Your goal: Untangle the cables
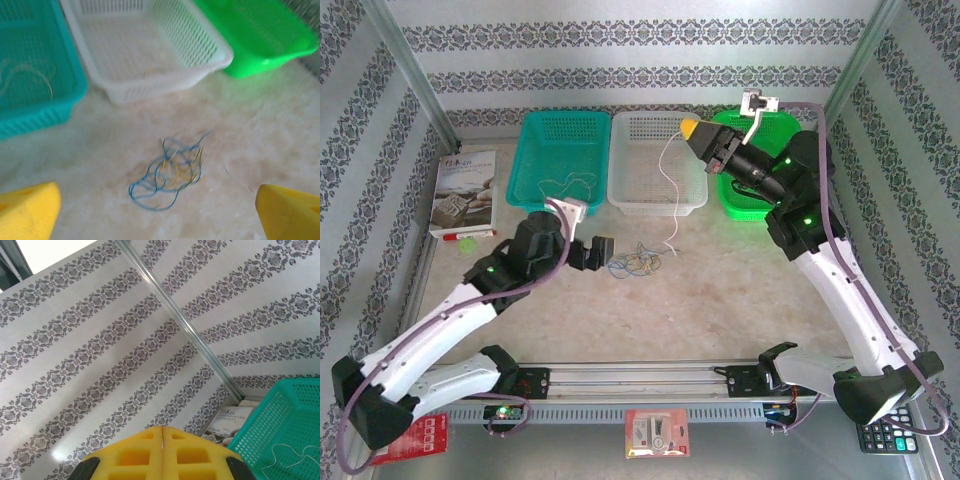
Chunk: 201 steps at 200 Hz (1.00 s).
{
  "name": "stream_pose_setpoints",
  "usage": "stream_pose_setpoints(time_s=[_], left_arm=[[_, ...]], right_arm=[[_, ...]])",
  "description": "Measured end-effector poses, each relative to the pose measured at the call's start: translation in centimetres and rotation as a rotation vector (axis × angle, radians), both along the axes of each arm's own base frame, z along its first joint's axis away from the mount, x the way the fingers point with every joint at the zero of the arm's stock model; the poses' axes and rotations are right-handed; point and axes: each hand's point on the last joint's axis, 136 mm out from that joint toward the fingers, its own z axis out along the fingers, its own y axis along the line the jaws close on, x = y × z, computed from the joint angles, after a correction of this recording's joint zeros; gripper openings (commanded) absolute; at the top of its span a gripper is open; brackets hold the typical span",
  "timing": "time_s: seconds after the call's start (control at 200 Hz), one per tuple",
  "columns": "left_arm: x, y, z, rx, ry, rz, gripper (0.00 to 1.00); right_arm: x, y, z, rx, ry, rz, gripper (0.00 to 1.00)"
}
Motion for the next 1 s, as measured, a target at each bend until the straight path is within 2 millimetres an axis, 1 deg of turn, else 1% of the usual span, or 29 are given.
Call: stream_pose_setpoints(time_s=[0.085,0.145,0.225,0.36,0.5,0.63,0.834,0.904,1.004], left_arm=[[-0.3,-0.4,4.0,-0.051,-0.075,-0.033,1.0],[-0.7,-0.9,6.1,-0.082,-0.108,-0.072,1.0],[-1.2,-1.9,8.1,-0.119,-0.138,-0.139,1.0],[-1.6,-4.1,10.3,-0.169,-0.168,-0.251,0.95],[-1.2,-6.3,11.7,-0.206,-0.185,-0.344,0.87],[-0.6,-7.7,12.4,-0.224,-0.205,-0.389,0.84],[-0.1,-8.2,13.0,-0.218,-0.248,-0.407,0.79],[-0.1,-8.3,13.4,-0.22,-0.268,-0.413,0.75],[0.0,-8.3,13.8,-0.226,-0.289,-0.418,0.67]], right_arm=[[-0.4,0.1,0.5,0.001,-0.012,0.014,0.0],[-0.5,0.2,0.5,0.0,-0.015,0.024,0.0],[-0.8,0.5,0.4,-0.004,-0.012,0.042,0.0],[-1.5,1.4,0.1,-0.015,-0.004,0.074,0.0],[-2.4,2.6,-0.2,-0.029,-0.003,0.114,0.0],[-3.7,4.0,-0.4,-0.039,-0.008,0.162,0.0],[-5.2,6.0,-1.0,-0.056,-0.009,0.229,0.0],[-5.5,6.6,-1.2,-0.061,-0.009,0.247,0.0],[-6.1,7.4,-1.6,-0.071,-0.006,0.272,0.0]])
